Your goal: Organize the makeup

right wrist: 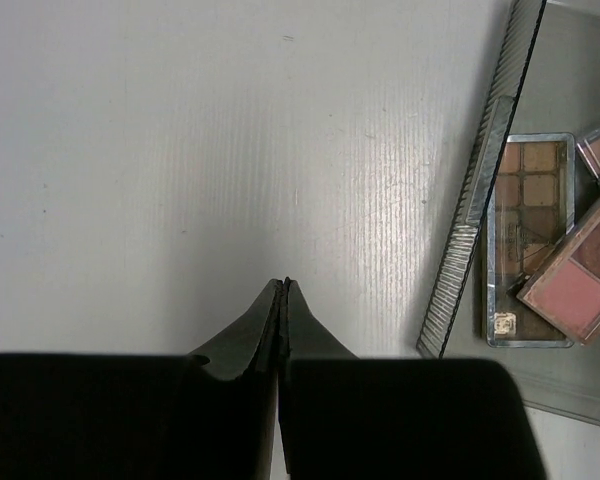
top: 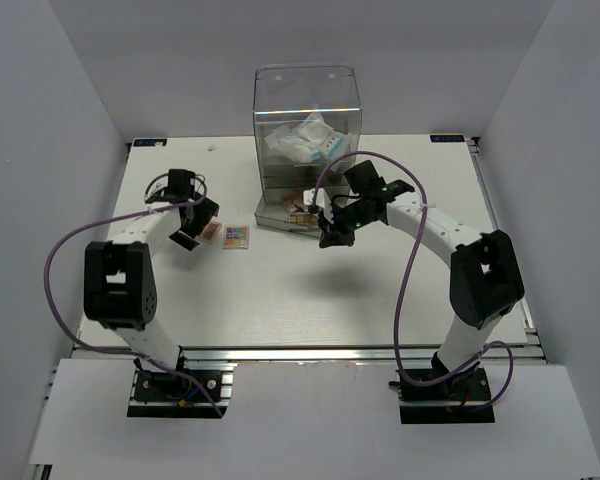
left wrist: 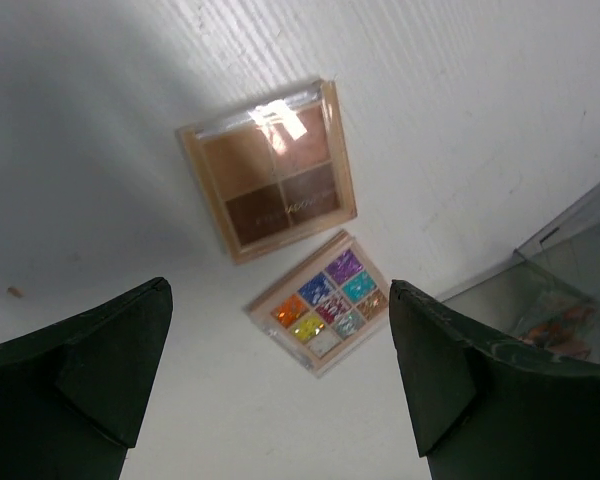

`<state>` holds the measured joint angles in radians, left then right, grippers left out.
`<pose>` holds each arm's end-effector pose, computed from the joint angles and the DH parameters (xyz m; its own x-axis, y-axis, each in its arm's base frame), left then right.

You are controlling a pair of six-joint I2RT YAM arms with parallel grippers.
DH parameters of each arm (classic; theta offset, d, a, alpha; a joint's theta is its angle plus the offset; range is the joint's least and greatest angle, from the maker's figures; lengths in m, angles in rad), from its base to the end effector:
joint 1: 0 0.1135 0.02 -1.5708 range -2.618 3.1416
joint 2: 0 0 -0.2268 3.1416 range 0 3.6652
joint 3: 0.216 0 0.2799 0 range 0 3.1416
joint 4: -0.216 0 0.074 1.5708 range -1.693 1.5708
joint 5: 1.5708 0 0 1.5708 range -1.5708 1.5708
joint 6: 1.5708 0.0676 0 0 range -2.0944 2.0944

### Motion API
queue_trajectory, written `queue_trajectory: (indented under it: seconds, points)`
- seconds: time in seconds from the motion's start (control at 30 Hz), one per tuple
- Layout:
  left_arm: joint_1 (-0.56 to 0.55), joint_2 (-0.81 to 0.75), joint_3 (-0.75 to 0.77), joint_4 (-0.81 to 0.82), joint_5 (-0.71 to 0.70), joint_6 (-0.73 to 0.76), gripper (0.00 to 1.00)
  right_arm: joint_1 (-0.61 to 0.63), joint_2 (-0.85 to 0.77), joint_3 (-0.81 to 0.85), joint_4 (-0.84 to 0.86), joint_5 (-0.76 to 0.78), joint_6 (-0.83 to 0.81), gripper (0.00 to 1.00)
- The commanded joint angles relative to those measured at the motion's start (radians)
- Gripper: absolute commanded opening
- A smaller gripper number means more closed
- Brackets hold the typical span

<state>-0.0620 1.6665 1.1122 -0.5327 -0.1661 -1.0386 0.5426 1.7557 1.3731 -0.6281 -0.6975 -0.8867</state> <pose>0.3711 -0.0118 0.1218 -0.4349 -0.8245 -0.3621 -0.7693 0.5492 -0.3265 0.3240 0.2461 0.1834 0.0747 -0.6486 -0.7575 -0.9971 -0.0356 -0.0678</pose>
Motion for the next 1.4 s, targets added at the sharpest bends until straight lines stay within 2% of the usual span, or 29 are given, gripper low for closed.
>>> queue_trajectory:
  seconds: [0.0,0.27,0.47,0.73,1.0,1.13,1.2,1.23,1.27,1.37]
  points:
    - [0.014,0.068,0.113,-0.082,0.02,0.02,0.98,-0.003,-0.071,-0.034,0.039,-0.008,0.049,0.0]
    - [0.024,0.246,0.311,-0.236,0.028,0.057,0.98,-0.006,-0.143,-0.083,0.071,-0.014,0.091,0.0]
    - [0.024,0.275,0.314,-0.262,0.01,0.083,0.98,-0.021,-0.156,-0.089,0.08,-0.017,0.115,0.0]
    - [0.025,0.387,0.434,-0.336,-0.01,0.103,0.98,-0.024,-0.174,-0.071,0.067,-0.025,0.114,0.0]
    - [0.031,0.406,0.388,-0.32,-0.004,0.088,0.97,-0.035,-0.205,-0.1,0.073,-0.027,0.123,0.01]
    - [0.034,0.397,0.334,-0.296,0.01,0.078,0.88,-0.041,-0.211,-0.1,0.073,-0.028,0.124,0.01]
    - [0.034,0.383,0.305,-0.286,0.014,0.072,0.7,-0.043,-0.21,-0.098,0.073,-0.033,0.126,0.01]
    - [0.034,0.375,0.296,-0.274,0.022,0.072,0.67,-0.043,-0.209,-0.095,0.073,-0.034,0.126,0.01]
    - [0.034,0.368,0.287,-0.268,0.028,0.074,0.53,-0.044,-0.209,-0.092,0.071,-0.037,0.127,0.01]
    - [0.036,0.322,0.255,-0.248,0.068,0.071,0.34,-0.046,-0.208,-0.075,0.068,-0.04,0.132,0.01]
